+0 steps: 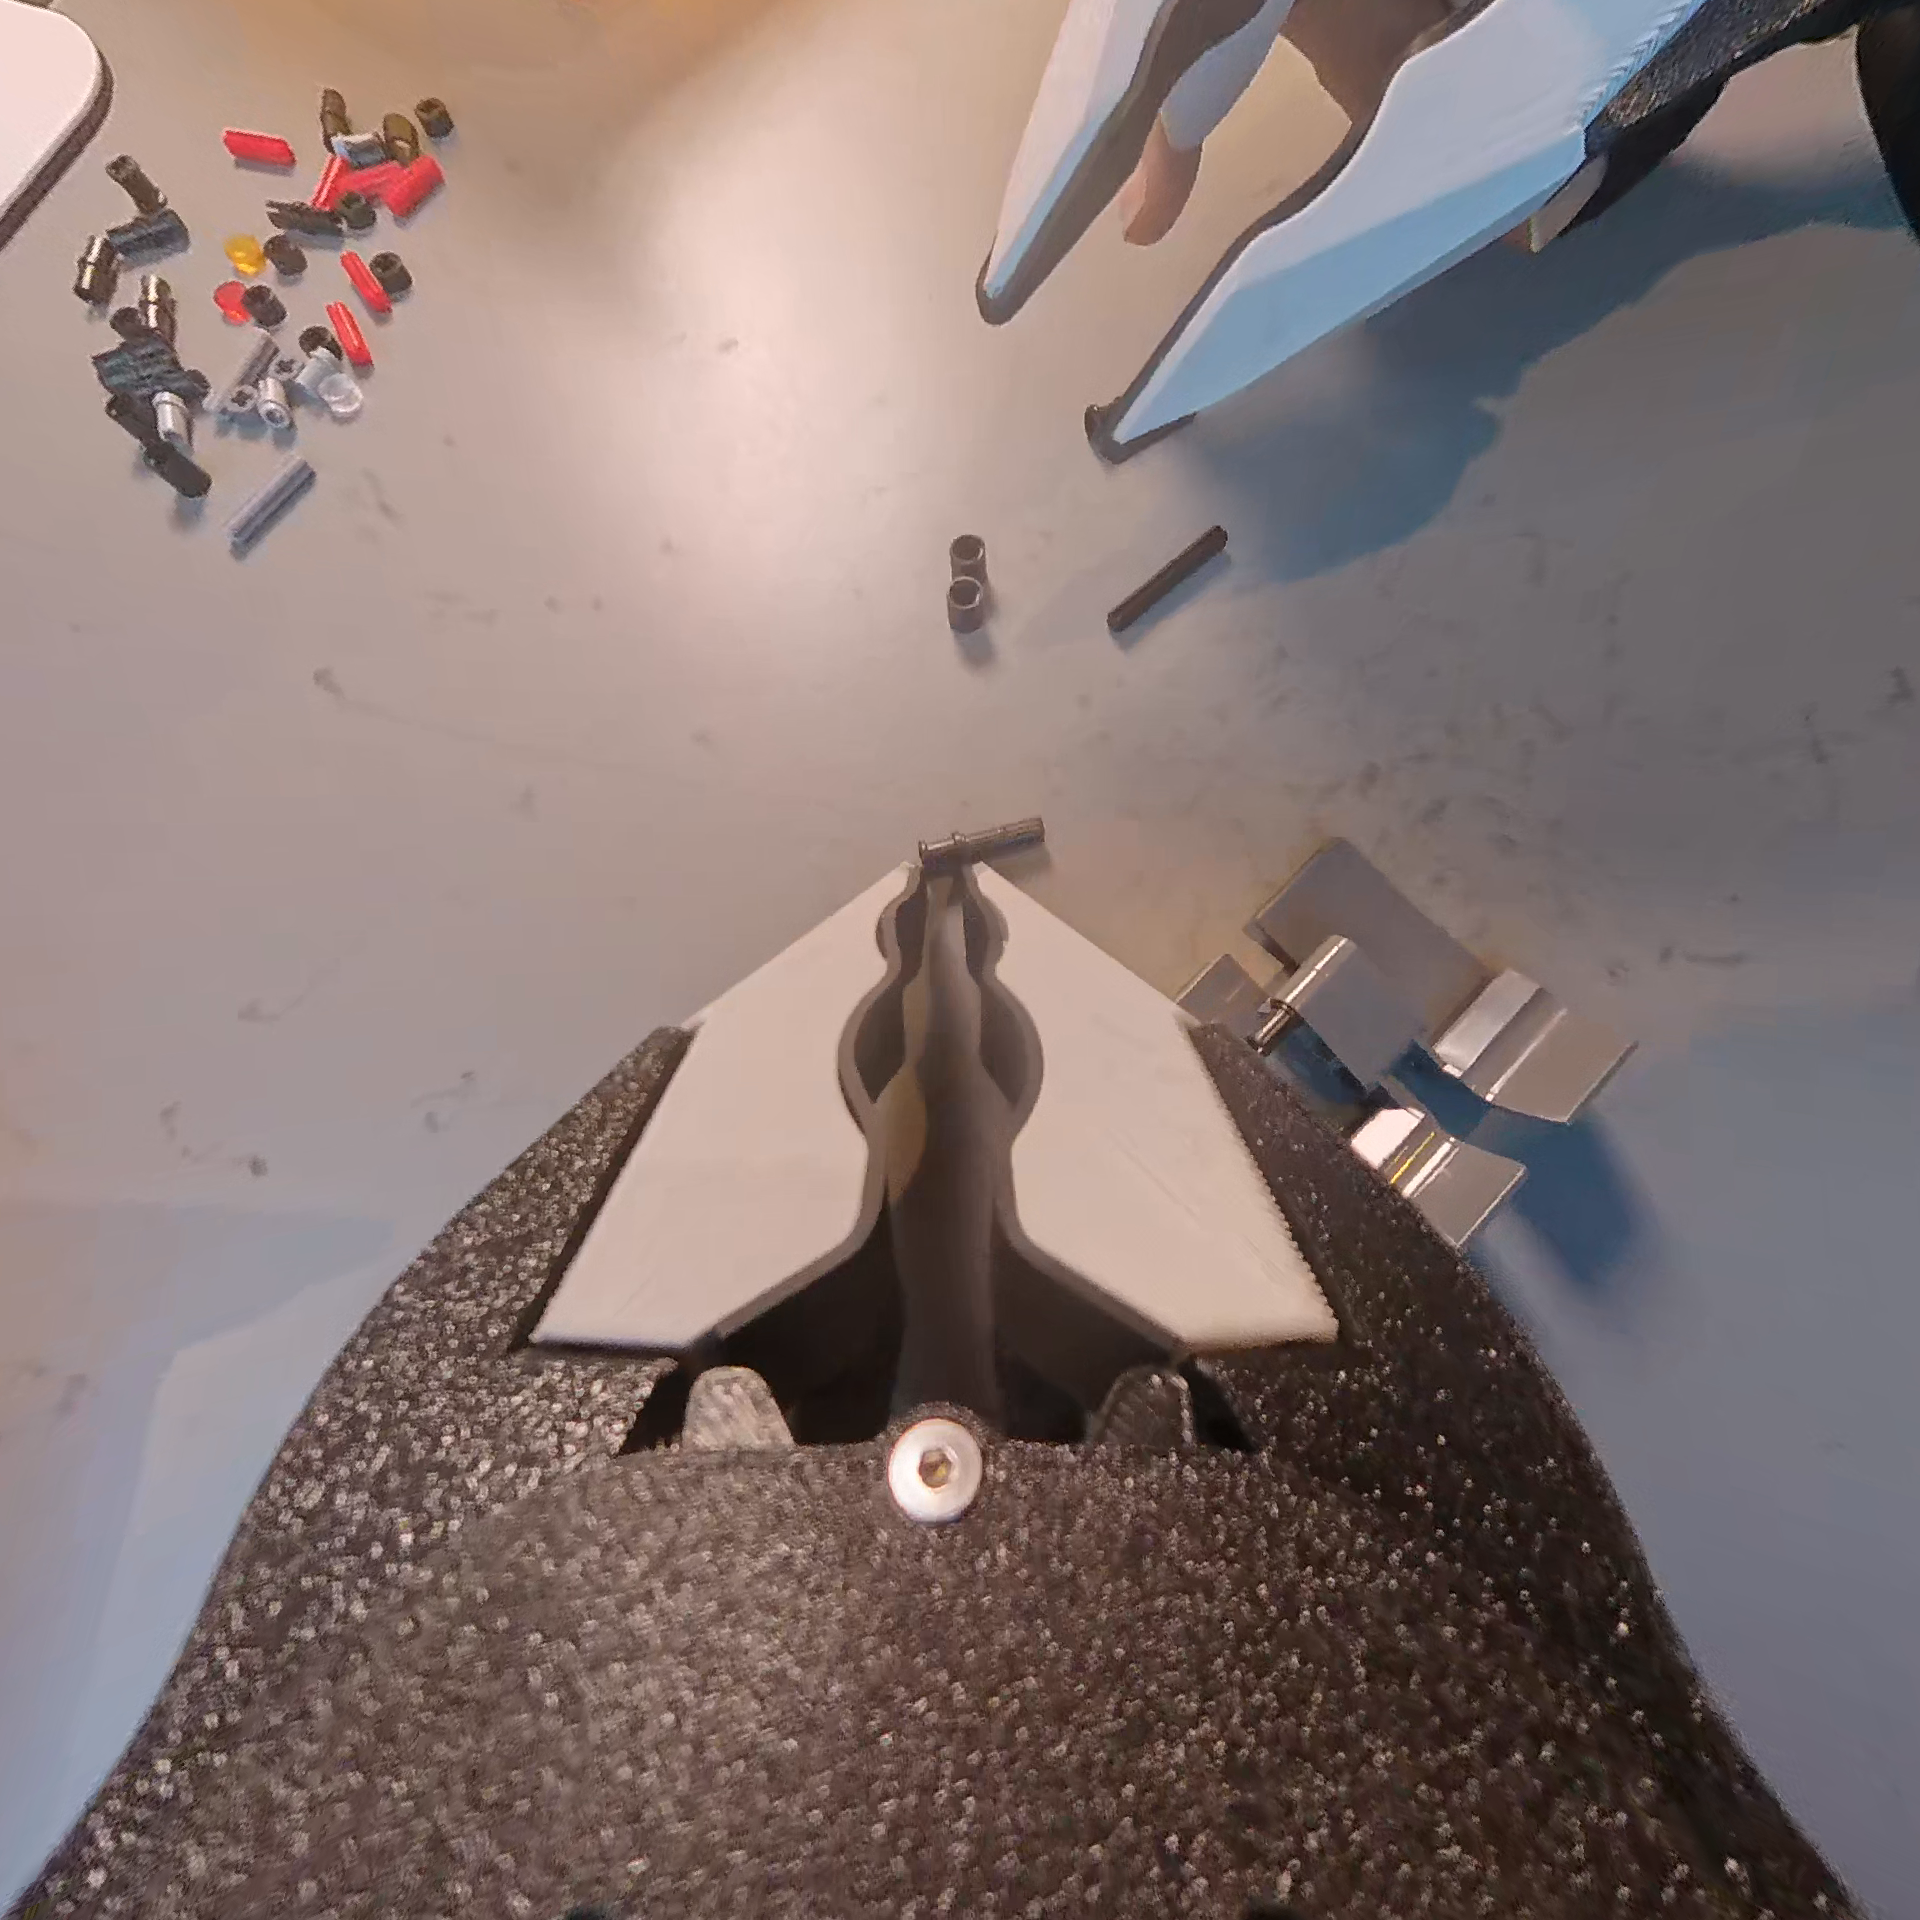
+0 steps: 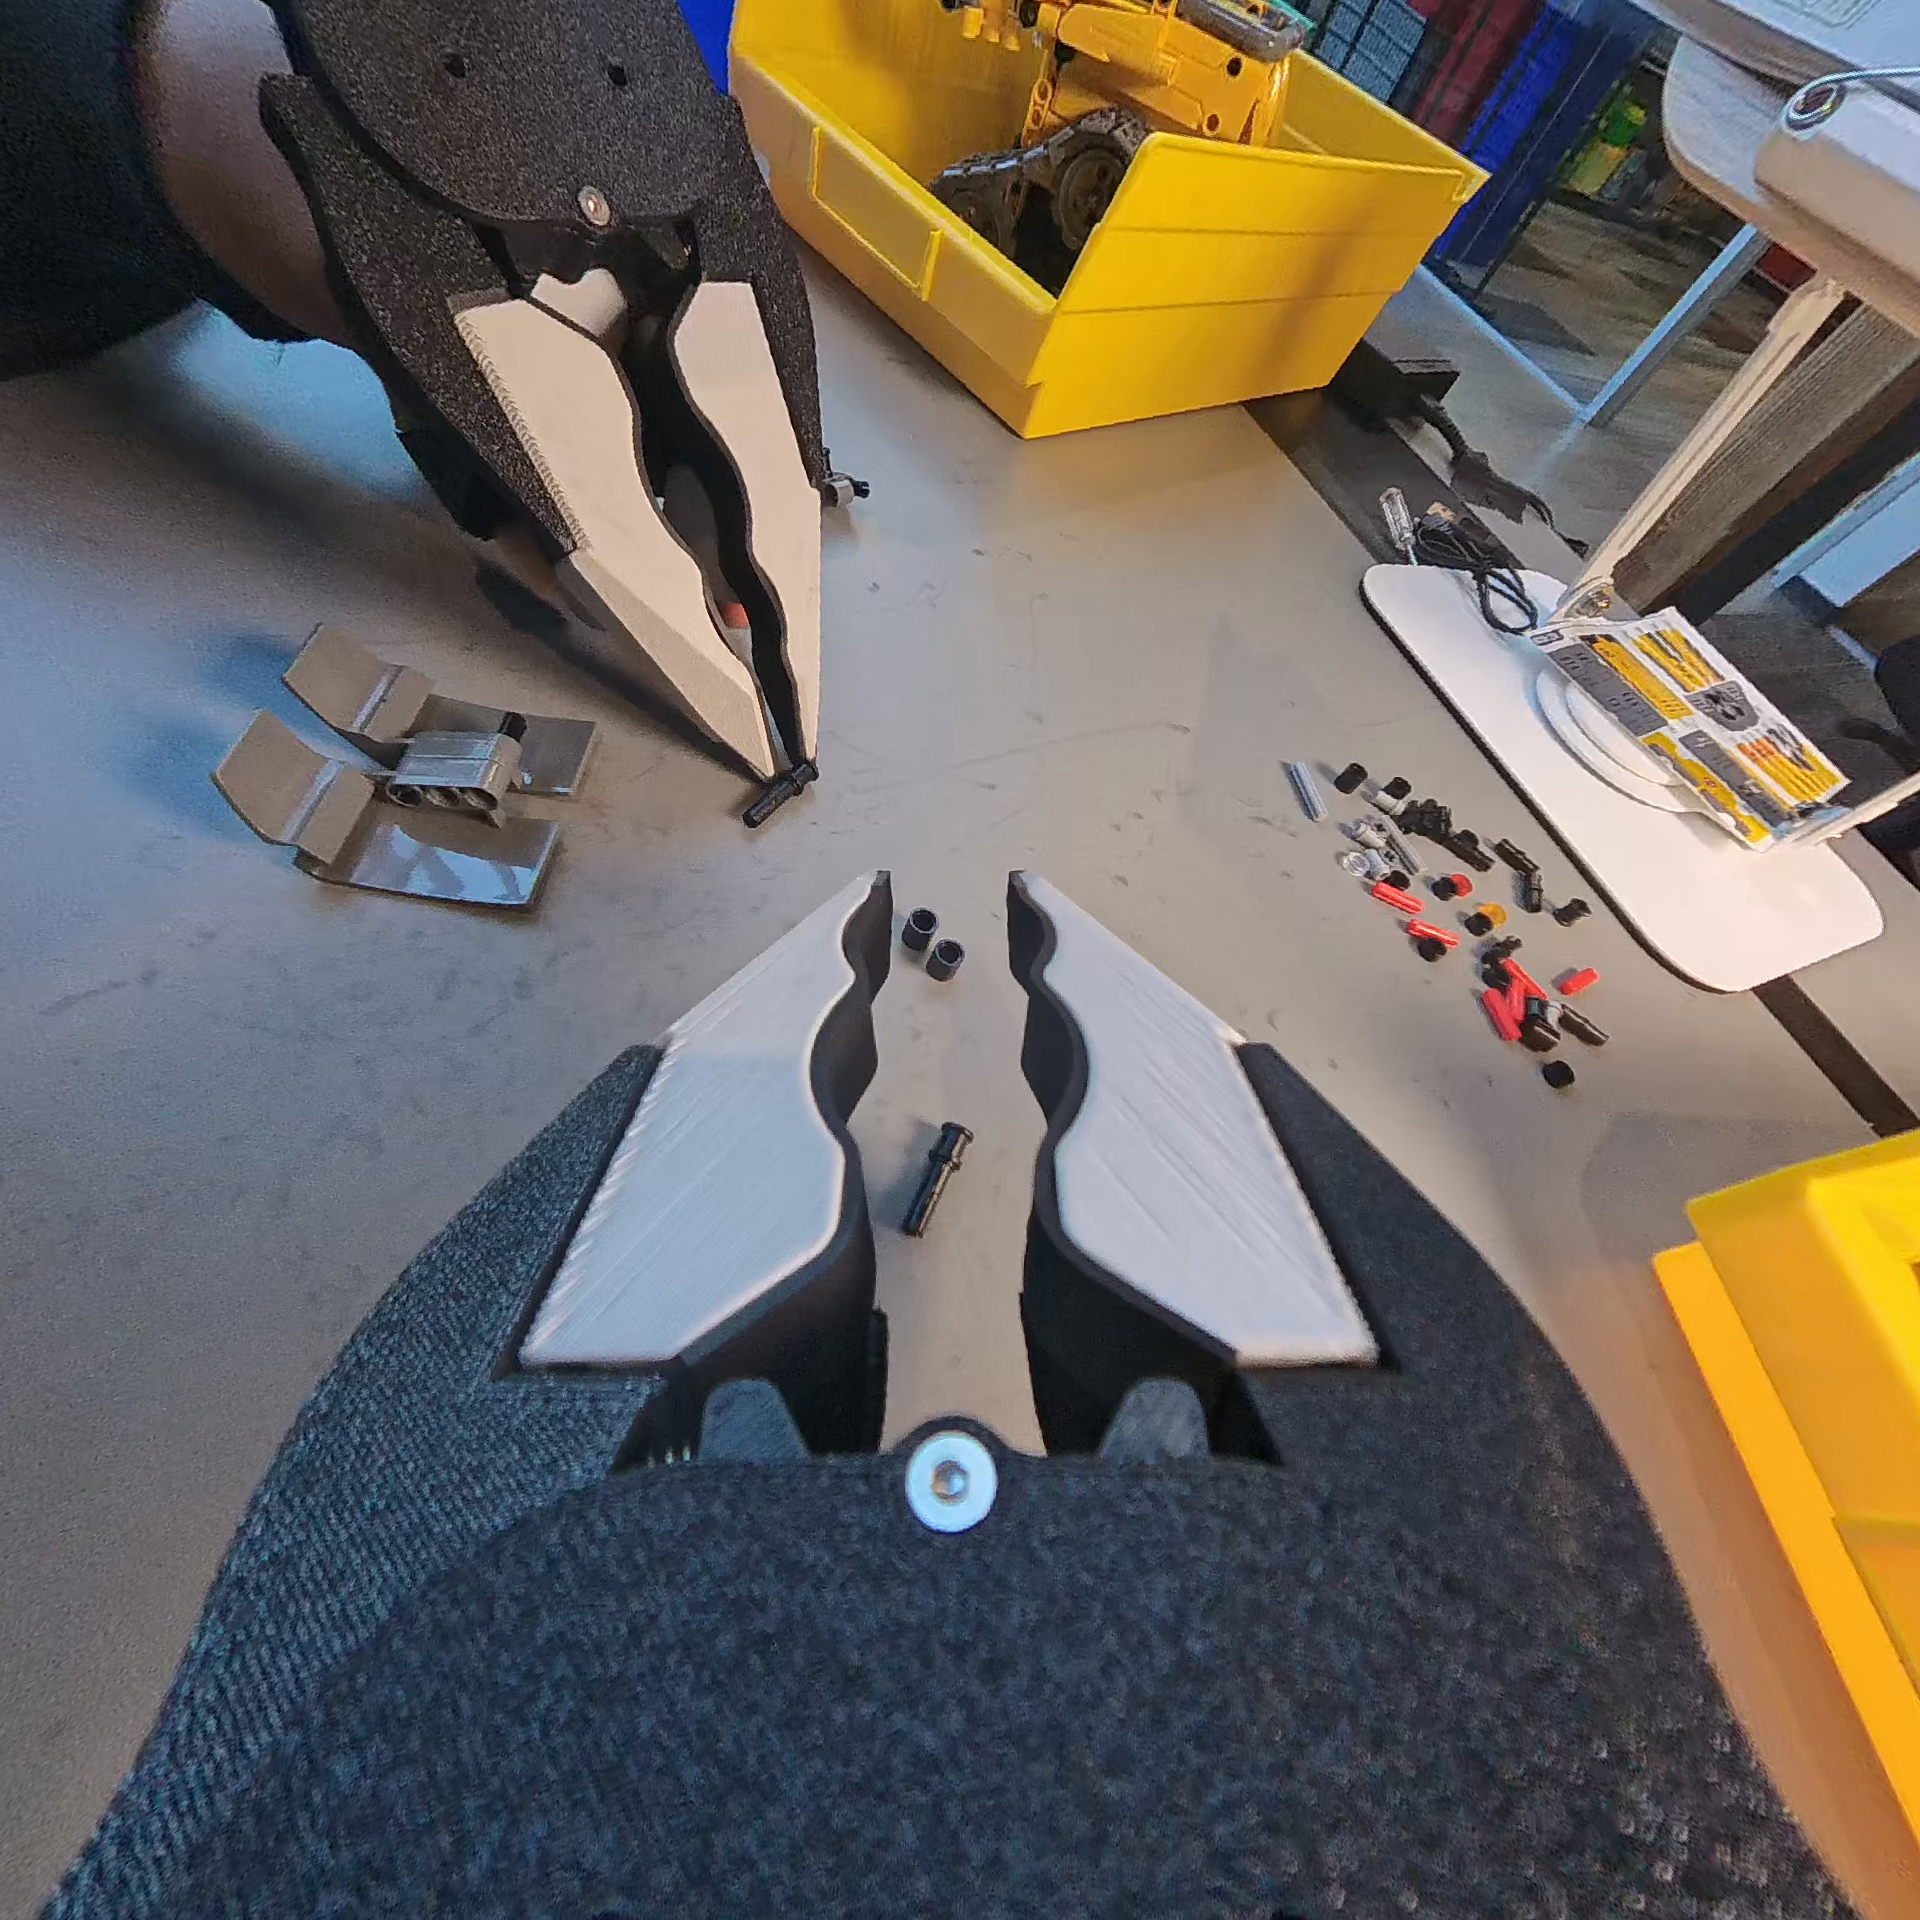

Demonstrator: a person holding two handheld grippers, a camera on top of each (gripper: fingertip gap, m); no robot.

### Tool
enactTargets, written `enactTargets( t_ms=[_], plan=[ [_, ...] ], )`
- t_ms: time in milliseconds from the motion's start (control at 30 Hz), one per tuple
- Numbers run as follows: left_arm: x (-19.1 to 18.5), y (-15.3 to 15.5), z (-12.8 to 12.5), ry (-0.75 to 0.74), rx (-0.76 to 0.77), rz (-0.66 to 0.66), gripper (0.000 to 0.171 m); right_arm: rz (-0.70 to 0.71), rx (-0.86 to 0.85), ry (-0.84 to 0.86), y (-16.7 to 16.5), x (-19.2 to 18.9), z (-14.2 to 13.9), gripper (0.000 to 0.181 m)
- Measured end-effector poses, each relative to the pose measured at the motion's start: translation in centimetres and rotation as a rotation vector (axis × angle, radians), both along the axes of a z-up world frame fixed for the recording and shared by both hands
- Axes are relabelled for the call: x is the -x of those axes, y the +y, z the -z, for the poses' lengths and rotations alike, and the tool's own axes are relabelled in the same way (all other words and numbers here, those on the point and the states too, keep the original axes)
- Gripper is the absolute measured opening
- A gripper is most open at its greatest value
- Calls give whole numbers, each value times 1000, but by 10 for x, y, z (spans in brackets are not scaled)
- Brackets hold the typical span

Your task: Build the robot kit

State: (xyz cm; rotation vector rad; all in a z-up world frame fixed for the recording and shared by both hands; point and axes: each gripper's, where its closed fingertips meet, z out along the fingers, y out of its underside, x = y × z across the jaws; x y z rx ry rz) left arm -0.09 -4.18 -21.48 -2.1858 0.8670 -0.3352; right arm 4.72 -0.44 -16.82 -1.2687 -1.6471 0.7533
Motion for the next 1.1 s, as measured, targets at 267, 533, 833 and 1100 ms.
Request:
enactTargets(
  t_ms=[267,533,833,1100],
  plan=[
    [11,-1,0,29,-25,1,0,0,0,-3,0,0,1,22],
    [17,-4,-7,-2,-50,3,0,1,-6,-4,0,0,1,22],
    [16,-16,-35,-140,-134,43,0,0,-3,8,0,0,-1,22],
    [17,-29,-18,-88,-52,95,0,4,-18,-4,0,0,1,22]
  ],
)
